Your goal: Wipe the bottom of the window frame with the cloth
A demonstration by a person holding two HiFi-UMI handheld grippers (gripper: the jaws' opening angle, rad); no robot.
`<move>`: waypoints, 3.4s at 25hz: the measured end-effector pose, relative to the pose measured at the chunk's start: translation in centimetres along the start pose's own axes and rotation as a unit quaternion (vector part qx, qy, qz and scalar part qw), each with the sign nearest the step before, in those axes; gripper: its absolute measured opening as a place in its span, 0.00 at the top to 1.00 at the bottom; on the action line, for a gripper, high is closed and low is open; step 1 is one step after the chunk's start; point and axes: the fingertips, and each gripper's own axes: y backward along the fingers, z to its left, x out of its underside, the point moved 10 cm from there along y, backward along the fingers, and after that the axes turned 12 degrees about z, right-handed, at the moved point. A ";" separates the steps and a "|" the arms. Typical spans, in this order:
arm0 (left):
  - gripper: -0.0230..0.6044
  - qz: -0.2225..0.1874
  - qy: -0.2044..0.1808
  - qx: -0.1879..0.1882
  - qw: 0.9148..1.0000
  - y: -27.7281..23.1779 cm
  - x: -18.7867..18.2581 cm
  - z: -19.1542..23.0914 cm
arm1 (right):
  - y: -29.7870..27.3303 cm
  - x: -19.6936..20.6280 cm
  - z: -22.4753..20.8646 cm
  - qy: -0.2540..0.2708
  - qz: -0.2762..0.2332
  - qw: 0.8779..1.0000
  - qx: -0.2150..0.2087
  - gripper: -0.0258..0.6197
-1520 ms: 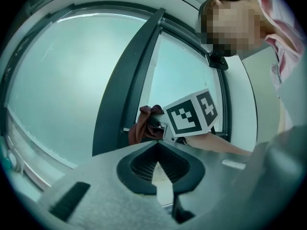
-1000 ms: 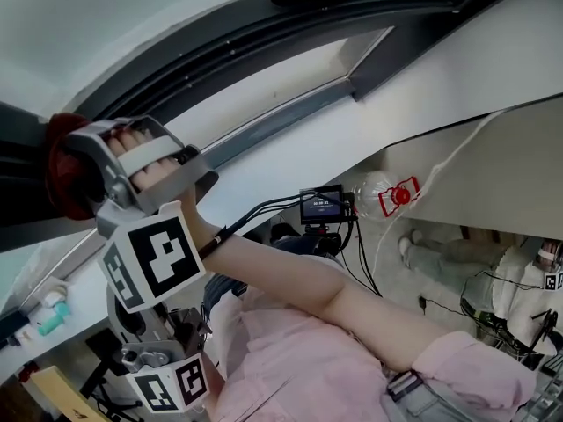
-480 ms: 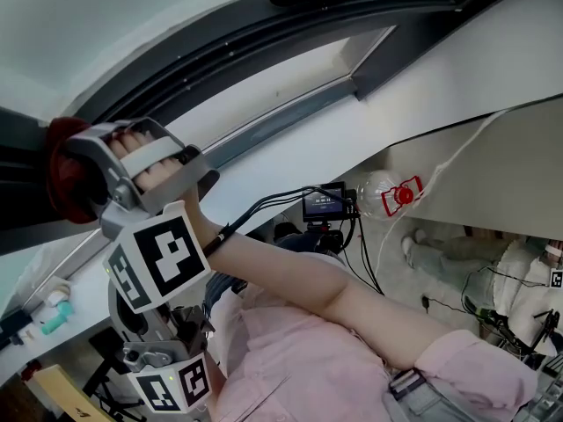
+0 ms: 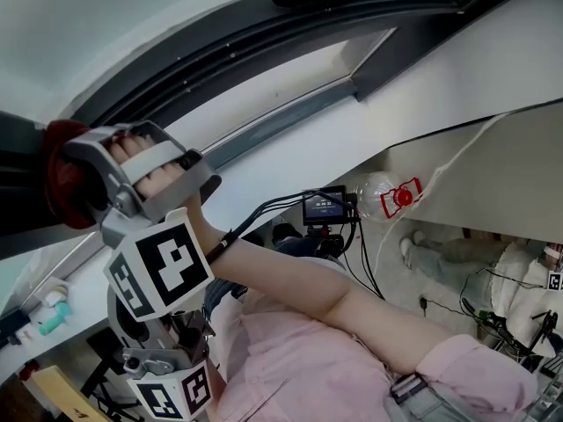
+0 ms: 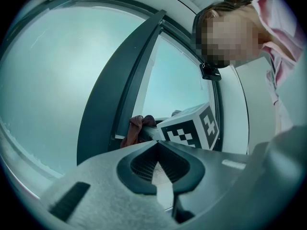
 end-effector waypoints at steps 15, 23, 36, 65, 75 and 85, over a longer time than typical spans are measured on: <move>0.96 0.005 -0.005 0.011 1.000 -0.2 0.2 -0.3 | 0.3 0.4 -0.5 -0.015 0.013 1.000 0.003 0.87; 0.96 0.006 0.004 0.006 1.000 0.1 0.2 0.2 | -0.1 0.1 -0.8 -0.021 0.019 1.000 -0.001 0.87; 0.96 0.005 0.002 -0.001 1.000 -0.2 0.4 -0.3 | 0.2 0.3 -1.0 -0.022 0.021 0.999 -0.010 0.87; 0.96 -0.014 0.006 0.001 1.000 -1.6 -0.3 -3.1 | 2.0 1.4 -3.9 0.010 0.064 0.996 -0.068 0.87; 0.96 -0.046 -0.010 0.014 0.999 -2.9 -2.5 -5.5 | 2.8 2.5 -5.2 0.009 0.063 0.995 -0.072 0.87; 0.97 -0.060 -0.034 0.041 0.997 -3.6 -2.9 -7.4 | 3.5 4.1 -6.4 -0.031 0.040 0.995 -0.086 0.87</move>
